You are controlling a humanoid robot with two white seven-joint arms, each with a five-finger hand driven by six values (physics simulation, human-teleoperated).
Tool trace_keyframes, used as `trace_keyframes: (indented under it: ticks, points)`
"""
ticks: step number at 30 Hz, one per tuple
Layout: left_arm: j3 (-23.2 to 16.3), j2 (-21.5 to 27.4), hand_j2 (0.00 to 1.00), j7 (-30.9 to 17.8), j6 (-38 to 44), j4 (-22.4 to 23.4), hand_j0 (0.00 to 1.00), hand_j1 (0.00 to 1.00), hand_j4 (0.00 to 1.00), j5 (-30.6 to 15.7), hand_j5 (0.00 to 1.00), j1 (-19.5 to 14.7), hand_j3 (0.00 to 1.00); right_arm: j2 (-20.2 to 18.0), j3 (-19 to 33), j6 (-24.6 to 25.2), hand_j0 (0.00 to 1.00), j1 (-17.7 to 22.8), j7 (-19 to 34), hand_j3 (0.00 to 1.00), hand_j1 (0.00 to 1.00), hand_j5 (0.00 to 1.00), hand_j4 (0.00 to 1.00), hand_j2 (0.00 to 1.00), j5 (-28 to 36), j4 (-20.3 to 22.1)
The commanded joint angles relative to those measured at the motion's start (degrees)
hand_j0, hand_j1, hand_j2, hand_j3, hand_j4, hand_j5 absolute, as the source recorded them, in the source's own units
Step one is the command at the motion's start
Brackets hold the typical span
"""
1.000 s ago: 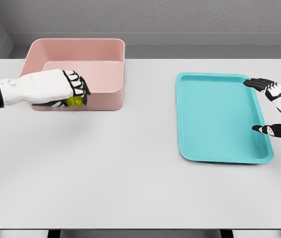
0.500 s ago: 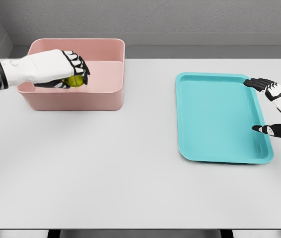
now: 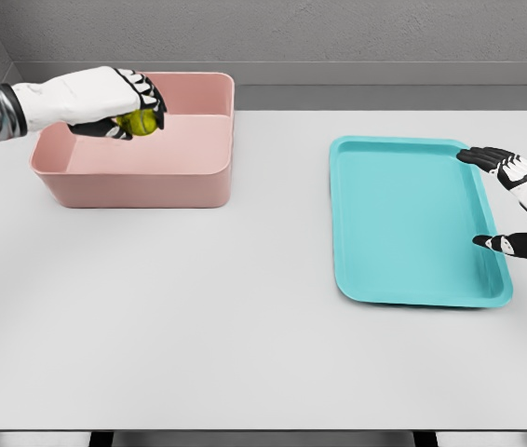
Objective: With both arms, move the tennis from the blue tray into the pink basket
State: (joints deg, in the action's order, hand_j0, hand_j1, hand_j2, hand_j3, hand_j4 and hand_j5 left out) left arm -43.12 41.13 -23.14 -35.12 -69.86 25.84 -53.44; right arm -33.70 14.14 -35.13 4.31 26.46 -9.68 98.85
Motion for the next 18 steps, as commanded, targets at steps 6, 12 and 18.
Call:
trace_keyframes:
  ticks: [6, 12, 18]
  points:
    - [0.14, -2.37, 0.89, 0.03, 0.12, 5.88, 0.89, 0.89, 0.89, -0.26, 0.89, -1.32, 0.89, -0.05, 0.01, 0.13, 1.00, 0.00, -0.01, 1.00, 1.00, 1.00, 1.00, 1.00, 0.45, 0.03]
    - [0.41, -2.72, 1.00, 0.12, 0.12, 6.14, 1.00, 1.00, 1.00, -0.44, 1.00, -1.93, 1.00, -0.05, 0.01, 0.13, 1.00, 0.00, -0.10, 1.00, 1.00, 1.00, 1.00, 1.00, 0.45, 0.03]
    - [0.58, -2.63, 1.00, 0.12, 0.12, 6.93, 1.00, 1.00, 1.00, -0.53, 1.00, -2.20, 1.00, -0.05, 0.01, 0.13, 1.00, 0.00, -0.10, 1.00, 1.00, 1.00, 1.00, 1.00, 0.45, -0.06]
